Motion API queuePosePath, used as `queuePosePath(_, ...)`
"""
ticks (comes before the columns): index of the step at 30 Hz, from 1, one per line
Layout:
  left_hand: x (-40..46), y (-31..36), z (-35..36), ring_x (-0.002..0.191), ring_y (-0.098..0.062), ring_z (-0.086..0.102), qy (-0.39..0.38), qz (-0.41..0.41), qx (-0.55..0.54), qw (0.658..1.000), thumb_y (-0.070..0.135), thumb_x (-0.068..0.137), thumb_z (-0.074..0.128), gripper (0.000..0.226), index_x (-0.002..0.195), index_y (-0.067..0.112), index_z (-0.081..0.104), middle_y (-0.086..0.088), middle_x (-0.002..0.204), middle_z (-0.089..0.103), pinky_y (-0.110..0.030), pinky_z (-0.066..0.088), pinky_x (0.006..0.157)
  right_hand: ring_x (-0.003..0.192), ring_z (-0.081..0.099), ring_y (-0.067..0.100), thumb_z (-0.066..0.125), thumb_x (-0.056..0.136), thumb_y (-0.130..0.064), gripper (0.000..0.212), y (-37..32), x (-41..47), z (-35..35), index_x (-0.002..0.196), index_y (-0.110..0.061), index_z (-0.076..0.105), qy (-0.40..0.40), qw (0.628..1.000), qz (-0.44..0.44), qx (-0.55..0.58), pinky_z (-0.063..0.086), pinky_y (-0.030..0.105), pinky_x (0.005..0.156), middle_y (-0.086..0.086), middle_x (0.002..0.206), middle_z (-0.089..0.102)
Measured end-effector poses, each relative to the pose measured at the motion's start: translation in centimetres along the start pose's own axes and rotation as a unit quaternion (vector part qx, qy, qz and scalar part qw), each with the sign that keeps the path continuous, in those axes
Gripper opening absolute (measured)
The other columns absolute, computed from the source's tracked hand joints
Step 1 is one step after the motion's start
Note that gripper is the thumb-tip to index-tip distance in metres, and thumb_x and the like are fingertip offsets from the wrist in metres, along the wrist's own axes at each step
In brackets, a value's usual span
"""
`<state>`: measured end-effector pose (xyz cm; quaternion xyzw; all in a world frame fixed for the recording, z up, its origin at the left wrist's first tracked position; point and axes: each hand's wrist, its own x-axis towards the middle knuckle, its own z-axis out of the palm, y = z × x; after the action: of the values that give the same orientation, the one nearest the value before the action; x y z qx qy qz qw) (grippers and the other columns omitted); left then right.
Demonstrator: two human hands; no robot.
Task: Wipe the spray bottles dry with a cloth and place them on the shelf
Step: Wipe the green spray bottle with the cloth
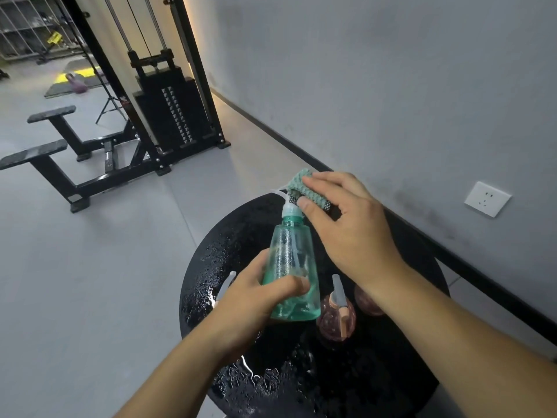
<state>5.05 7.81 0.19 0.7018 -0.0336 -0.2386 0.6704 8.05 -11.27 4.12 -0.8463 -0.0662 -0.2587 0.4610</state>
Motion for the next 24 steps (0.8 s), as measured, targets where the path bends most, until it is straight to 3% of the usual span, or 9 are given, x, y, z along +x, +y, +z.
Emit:
queuePosePath(4,-0.2,0.0,-0.3,0.102,-0.030,0.077,0.006,0.005,0.010,1.000,0.021,0.077,0.081,0.056,0.131,0.027,0.066,-0.012,0.118,0.078,-0.038,0.060,0.088,0.133,0.050,0.005,0.056,0.103,-0.045,0.038,-0.6,-0.2,0.1,0.136,-0.029,0.067,-0.027,0.999,0.008,-0.030,0.048,0.033,0.110,-0.015,0.139,0.057)
queuePosePath(8,-0.4,-0.2,-0.3,0.107,-0.029,0.078,0.003,0.006,0.035,0.999,0.023,0.079,0.081,0.055,0.131,0.034,0.065,-0.007,0.119,0.079,-0.035,0.062,0.089,0.119,0.057,-0.002,0.065,0.100,-0.033,0.025,-0.7,0.0,0.0,0.121,-0.026,0.076,0.011,0.999,0.035,-0.023,0.042,0.007,0.101,-0.009,0.130,0.066)
queuePosePath(10,-0.5,-0.3,-0.2,0.107,-0.028,0.078,0.001,0.006,0.041,0.999,0.023,0.080,0.080,0.056,0.132,0.035,0.064,-0.006,0.119,0.079,-0.038,0.062,0.091,0.116,0.058,-0.003,0.070,0.097,-0.027,0.024,-0.8,0.0,0.0,0.120,-0.025,0.077,0.013,0.999,0.030,-0.026,0.039,0.002,0.100,-0.010,0.126,0.068)
queuePosePath(13,-0.5,-0.3,-0.1,0.107,-0.025,0.078,0.004,0.013,0.065,0.998,0.024,0.079,0.080,0.057,0.132,0.035,0.064,-0.003,0.118,0.079,-0.042,0.062,0.096,0.119,0.059,-0.001,0.072,0.095,-0.023,0.027,-1.2,-0.4,0.4,0.122,-0.025,0.076,-0.018,0.999,0.000,-0.028,0.046,0.014,0.106,-0.010,0.129,0.066)
queuePosePath(16,-0.5,-0.4,0.0,0.105,-0.023,0.079,0.008,0.020,0.079,0.997,0.024,0.078,0.080,0.057,0.131,0.037,0.065,-0.002,0.118,0.080,-0.035,0.063,0.091,0.119,0.061,0.004,0.072,0.093,-0.017,0.029,-1.0,-0.6,0.5,0.122,-0.023,0.076,-0.013,0.999,-0.029,-0.037,0.051,0.026,0.105,-0.008,0.128,0.067)
queuePosePath(18,-0.5,-0.3,-0.2,0.103,-0.022,0.079,0.016,0.022,0.078,0.997,0.026,0.077,0.080,0.057,0.130,0.039,0.065,-0.001,0.116,0.080,-0.031,0.062,0.086,0.117,0.062,0.004,0.071,0.094,-0.014,0.030,-0.4,-0.2,0.0,0.123,-0.020,0.076,0.014,0.999,-0.019,-0.038,0.049,0.020,0.105,-0.005,0.128,0.068)
queuePosePath(21,-0.3,0.0,-0.5,0.101,-0.025,0.079,0.023,0.020,0.078,0.996,0.029,0.076,0.080,0.052,0.125,0.043,0.068,-0.004,0.114,0.080,-0.036,0.060,0.088,0.120,0.060,0.002,0.068,0.097,-0.014,0.030,0.2,0.3,-0.7,0.127,-0.018,0.073,0.027,0.998,-0.002,-0.055,0.039,0.004,0.104,-0.003,0.131,0.067)
queuePosePath(24,-0.3,0.0,-0.4,0.102,-0.025,0.079,0.017,0.010,0.074,0.997,0.026,0.076,0.079,0.049,0.120,0.044,0.070,-0.005,0.114,0.080,-0.035,0.060,0.086,0.129,0.053,0.006,0.064,0.101,-0.018,0.032,-0.2,-0.3,-0.3,0.132,-0.019,0.070,-0.020,0.997,-0.020,-0.073,0.038,0.013,0.112,-0.004,0.139,0.062)
